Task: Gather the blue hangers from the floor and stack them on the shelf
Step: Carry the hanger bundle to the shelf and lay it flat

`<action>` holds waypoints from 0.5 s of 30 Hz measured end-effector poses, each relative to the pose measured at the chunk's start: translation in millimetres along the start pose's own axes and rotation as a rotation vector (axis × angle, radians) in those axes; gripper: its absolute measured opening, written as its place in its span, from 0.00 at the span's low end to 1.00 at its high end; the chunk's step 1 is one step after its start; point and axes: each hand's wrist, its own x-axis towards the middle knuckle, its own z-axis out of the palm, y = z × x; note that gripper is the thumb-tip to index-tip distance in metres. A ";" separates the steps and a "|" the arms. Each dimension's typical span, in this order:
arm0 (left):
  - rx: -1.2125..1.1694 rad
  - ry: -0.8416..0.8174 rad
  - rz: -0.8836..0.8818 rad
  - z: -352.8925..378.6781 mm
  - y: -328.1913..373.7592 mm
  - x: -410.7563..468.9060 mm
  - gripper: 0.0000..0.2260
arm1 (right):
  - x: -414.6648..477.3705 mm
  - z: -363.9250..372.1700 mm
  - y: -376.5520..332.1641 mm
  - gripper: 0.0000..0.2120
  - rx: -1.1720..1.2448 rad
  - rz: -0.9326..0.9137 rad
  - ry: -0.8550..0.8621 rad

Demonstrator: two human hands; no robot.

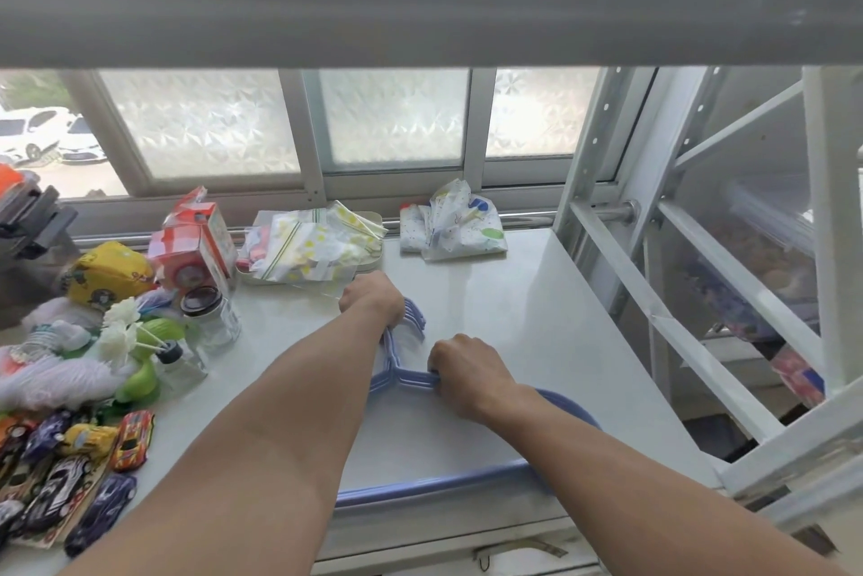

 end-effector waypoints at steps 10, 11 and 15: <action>0.034 -0.004 0.037 0.2 -3.7 -2.1 0.15 | -1.8 0.3 -4.3 0.09 -0.034 0.003 -0.015; 0.051 -0.008 0.045 0.0 -2.5 -2.3 0.14 | -2.2 -0.1 -4.6 0.08 -0.034 0.006 -0.016; 0.154 -0.084 0.057 -5.4 0.9 -2.1 0.17 | -0.8 -0.2 -4.2 0.09 -0.011 0.022 -0.025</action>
